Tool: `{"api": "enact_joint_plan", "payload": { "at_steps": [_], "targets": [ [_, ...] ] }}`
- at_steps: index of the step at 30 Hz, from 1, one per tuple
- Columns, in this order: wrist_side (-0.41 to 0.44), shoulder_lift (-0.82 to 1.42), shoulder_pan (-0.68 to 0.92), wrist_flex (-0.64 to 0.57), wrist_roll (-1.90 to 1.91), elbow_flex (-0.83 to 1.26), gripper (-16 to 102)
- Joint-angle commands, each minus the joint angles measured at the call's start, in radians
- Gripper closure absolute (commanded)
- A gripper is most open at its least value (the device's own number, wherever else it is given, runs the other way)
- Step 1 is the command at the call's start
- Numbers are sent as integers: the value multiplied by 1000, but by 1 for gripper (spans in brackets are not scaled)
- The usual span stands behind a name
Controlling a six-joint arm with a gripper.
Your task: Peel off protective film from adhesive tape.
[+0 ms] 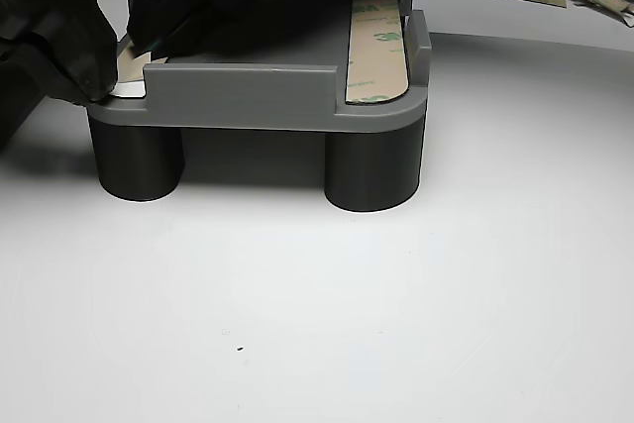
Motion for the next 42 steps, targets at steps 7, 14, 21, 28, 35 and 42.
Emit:
{"api": "enact_joint_plan", "payload": {
  "at_steps": [7, 14, 21, 28, 35, 42],
  "targets": [
    [12, 43, -12, 110, -9, -92, 97],
    [9, 141, -83, 282, 3, -169, 84],
    [-17, 276, -227, 408, 181, -239, -14],
    [-245, 489, -445, 362, 342, -276, -11],
    [-578, 664, -649, 164, 669, -104, 6],
    [-693, 808, -776, 158, 864, 60, -14]
  ]
}}
